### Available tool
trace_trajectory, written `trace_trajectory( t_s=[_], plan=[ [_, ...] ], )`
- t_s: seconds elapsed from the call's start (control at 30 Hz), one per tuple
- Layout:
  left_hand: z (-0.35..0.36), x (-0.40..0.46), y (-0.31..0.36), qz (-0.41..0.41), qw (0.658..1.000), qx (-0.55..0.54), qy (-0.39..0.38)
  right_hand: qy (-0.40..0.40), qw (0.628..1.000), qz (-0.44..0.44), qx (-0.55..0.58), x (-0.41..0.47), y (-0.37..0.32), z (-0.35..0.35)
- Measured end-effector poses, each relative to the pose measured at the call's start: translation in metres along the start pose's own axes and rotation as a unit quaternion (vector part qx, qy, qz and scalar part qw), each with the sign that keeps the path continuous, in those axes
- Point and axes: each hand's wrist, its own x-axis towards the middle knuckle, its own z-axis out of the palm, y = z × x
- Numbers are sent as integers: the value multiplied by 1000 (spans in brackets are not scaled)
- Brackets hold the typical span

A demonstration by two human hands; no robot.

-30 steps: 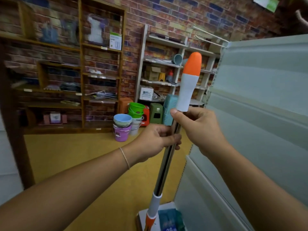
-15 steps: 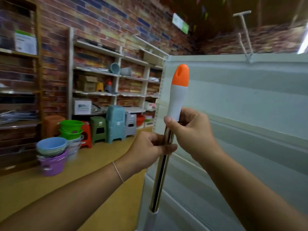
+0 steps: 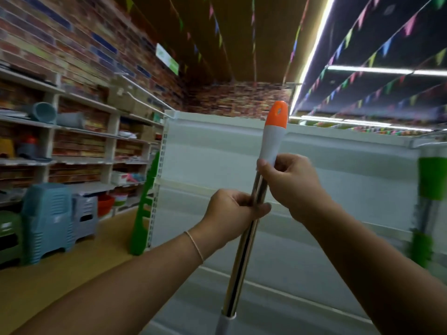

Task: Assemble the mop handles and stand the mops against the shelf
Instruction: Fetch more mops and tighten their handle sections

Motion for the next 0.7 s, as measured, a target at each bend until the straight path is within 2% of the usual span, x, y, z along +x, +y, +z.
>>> trace_trajectory(
  t_s=[0.33,0.7],
  plan=[
    [32,44,8,-1,1000,12,-20,66,996,24,-63,33,7,-14],
    [50,72,9,9,999,24,-26,73,995,8,-64,60,21,-24]
  ],
)
